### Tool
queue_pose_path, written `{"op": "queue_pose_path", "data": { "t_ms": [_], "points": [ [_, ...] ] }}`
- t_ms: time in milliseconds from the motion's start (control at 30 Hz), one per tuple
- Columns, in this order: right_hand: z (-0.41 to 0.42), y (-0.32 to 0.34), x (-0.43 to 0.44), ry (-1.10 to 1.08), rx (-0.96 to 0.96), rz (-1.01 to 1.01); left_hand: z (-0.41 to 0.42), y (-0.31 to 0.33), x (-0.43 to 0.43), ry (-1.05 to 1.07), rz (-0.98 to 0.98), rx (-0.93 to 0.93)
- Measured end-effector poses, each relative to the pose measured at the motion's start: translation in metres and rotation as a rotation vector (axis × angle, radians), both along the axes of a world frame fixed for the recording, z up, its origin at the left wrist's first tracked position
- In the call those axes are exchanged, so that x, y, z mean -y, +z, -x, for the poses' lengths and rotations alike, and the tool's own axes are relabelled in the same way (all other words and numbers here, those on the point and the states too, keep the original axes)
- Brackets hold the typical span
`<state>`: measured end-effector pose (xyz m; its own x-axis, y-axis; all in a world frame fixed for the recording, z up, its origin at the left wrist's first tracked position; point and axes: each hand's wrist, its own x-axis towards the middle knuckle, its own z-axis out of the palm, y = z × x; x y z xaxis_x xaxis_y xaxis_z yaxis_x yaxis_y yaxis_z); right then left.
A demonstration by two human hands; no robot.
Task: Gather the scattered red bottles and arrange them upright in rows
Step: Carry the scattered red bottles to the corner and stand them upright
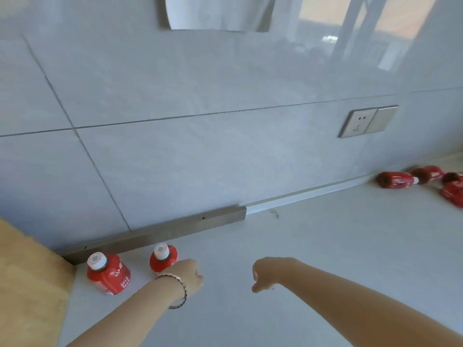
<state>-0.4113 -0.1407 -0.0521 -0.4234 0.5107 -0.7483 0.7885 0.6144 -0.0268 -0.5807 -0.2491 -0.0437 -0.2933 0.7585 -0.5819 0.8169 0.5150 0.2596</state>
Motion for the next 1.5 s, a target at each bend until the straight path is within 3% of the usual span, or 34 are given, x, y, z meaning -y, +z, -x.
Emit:
{"op": "queue_pose_path", "data": {
  "t_ms": [333, 600, 733, 967, 1267, 1500],
  "points": [
    [-0.292, 0.047, -0.098, -0.347, -0.081, -0.117, -0.249, 0.039, -0.162, -0.302, -0.156, -0.013],
    [-0.538, 0.048, -0.174, -0.517, -0.094, -0.202, -0.484, 0.018, -0.252, -0.237, -0.191, 0.162],
    [-0.635, 0.049, -0.194, -0.59, -0.059, -0.188, -0.574, 0.015, -0.286, -0.355, -0.16, 0.139],
    [-0.749, 0.047, -0.221, -0.828, -0.032, -0.251, -0.669, 0.015, -0.35, -0.514, -0.168, 0.067],
    [-0.857, 0.062, -0.233, -1.122, 0.077, -0.596, -0.752, -0.001, -0.416, -0.773, -0.161, 0.078],
    [-0.938, 0.031, -0.248, -1.367, 0.09, -0.539, -0.813, -0.028, -0.451, -0.76, -0.146, 0.066]
  ]
}}
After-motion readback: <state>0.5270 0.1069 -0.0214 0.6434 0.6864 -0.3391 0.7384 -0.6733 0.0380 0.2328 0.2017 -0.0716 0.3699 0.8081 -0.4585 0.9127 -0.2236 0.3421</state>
